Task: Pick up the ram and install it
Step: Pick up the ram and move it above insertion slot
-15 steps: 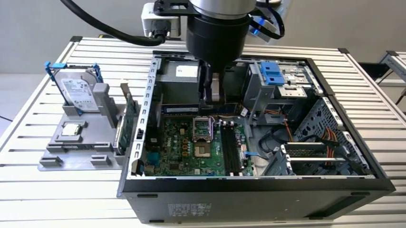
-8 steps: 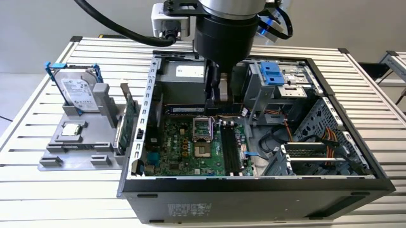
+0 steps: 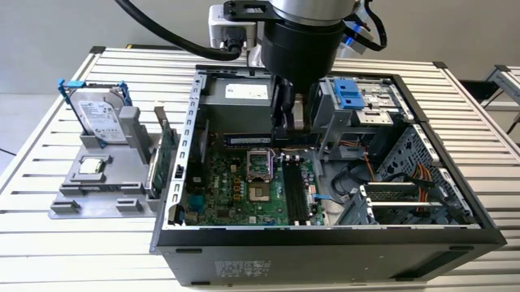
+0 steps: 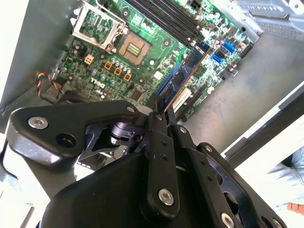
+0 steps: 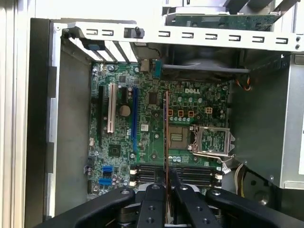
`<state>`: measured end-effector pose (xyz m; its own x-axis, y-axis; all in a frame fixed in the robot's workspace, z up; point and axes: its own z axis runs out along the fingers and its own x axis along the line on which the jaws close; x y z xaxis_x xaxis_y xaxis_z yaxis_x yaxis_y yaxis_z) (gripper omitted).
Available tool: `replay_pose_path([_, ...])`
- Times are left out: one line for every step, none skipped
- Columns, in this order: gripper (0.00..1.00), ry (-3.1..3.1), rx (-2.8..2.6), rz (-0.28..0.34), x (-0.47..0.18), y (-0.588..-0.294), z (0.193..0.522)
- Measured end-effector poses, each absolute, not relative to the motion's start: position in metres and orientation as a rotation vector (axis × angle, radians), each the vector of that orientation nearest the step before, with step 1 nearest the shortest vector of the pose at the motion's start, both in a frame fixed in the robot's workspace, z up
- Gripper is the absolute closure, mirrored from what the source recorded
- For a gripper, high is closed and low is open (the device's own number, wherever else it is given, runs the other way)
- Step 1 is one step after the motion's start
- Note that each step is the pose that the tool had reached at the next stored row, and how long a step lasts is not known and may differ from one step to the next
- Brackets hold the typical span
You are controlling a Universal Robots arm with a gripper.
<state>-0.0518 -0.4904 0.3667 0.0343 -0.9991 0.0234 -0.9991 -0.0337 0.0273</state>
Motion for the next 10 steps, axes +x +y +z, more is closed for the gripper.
replay_pose_path([1.00, -2.158, 2.233, -0.003, -0.050, -0.490, 0.367])
replay_pose_path([1.00, -2.158, 2.233, -0.003, -0.049, -0.490, 0.367])
replay_pose_path([1.00, -2.158, 2.233, -0.003, -0.047, -0.490, 0.367])
replay_pose_path([1.00, -2.158, 2.233, -0.003, -0.046, -0.490, 0.367])
replay_pose_path([1.00, -2.158, 2.233, -0.003, -0.044, -0.490, 0.367])
replay_pose_path([1.00, -2.158, 2.233, -0.003, -0.042, -0.490, 0.367])
replay_pose_path([1.00, -2.158, 2.233, -0.003, -0.041, -0.490, 0.367])
replay_pose_path([1.00, -2.158, 2.233, -0.003, -0.039, -0.490, 0.367])
replay_pose_path([1.00, -2.158, 2.233, -0.003, -0.038, -0.490, 0.367])
replay_pose_path([1.00, -2.158, 2.233, -0.003, -0.036, -0.490, 0.367])
